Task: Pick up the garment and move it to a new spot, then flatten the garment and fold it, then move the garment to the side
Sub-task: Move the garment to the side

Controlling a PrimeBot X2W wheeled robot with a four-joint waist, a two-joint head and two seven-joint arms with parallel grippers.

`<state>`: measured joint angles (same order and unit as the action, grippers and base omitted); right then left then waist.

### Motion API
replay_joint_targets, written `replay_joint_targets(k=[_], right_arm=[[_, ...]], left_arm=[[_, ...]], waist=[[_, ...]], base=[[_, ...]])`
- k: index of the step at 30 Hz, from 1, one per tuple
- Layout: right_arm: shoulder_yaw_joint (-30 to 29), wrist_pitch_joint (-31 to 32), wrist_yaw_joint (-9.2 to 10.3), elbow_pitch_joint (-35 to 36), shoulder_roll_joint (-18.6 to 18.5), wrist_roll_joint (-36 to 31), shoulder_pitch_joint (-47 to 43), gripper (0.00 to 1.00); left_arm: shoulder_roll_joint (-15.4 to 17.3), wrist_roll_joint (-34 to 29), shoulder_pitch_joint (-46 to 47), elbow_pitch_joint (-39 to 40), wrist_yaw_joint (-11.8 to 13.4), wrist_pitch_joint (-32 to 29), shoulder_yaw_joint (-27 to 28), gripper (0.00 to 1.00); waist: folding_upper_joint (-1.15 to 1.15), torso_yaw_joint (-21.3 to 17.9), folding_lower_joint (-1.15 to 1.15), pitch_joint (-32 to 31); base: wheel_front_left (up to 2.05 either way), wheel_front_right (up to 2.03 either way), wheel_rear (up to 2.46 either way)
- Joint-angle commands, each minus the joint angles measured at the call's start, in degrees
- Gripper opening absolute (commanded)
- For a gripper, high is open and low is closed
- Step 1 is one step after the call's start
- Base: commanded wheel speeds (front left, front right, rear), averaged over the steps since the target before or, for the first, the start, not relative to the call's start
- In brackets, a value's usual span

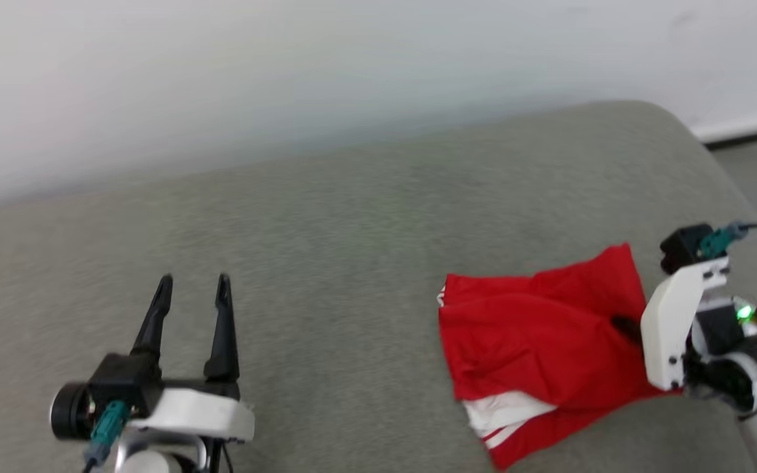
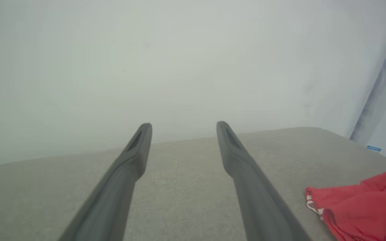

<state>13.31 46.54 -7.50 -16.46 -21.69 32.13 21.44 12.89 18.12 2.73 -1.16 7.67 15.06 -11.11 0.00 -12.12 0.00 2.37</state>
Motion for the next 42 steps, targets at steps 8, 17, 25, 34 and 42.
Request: replay_joint_targets(k=[8,17,25,34,42], right_arm=[[0.4,-9.8,0.03,-7.0,-3.8,-2.7,12.2,0.0],[-10.5,-26.5,0.03,-20.4,-4.8,-4.6,24.6,0.0],[-18.4,-38.0,0.02,-32.5,-4.5,-8.3,30.4,0.54],[-19.8,-49.3,0.03,-39.3,-5.8,-13.7,31.5,1.0],[-16.4,-54.3,0.03,-35.2,-9.0,-15.4,25.0,1.0]], left_arm=[[2.9,-4.5,11.0,4.7,-1.7,-3.4,-2.9,1.0],[6.0,-9.7,24.8,11.5,-5.0,-9.8,-6.5,1.0],[6.1,-11.4,30.4,14.7,-6.5,-11.9,-8.7,1.0],[5.2,-10.1,27.4,12.6,-4.5,-9.1,-8.0,1.0],[2.9,-6.4,19.3,7.2,-1.8,-3.9,-6.7,1.0]], waist=[[0.0,-14.0,0.0,17.1],[0.0,-14.8,0.0,32.6],[0.0,-12.4,0.0,37.9],[0.0,-10.5,0.0,33.9],[0.0,-7.0,0.0,21.4]], base=[[0.0,0.0,0.0],[0.0,0.0,0.0],[0.0,0.0,0.0],[0.0,0.0,0.0],[0.0,0.0,0.0]])
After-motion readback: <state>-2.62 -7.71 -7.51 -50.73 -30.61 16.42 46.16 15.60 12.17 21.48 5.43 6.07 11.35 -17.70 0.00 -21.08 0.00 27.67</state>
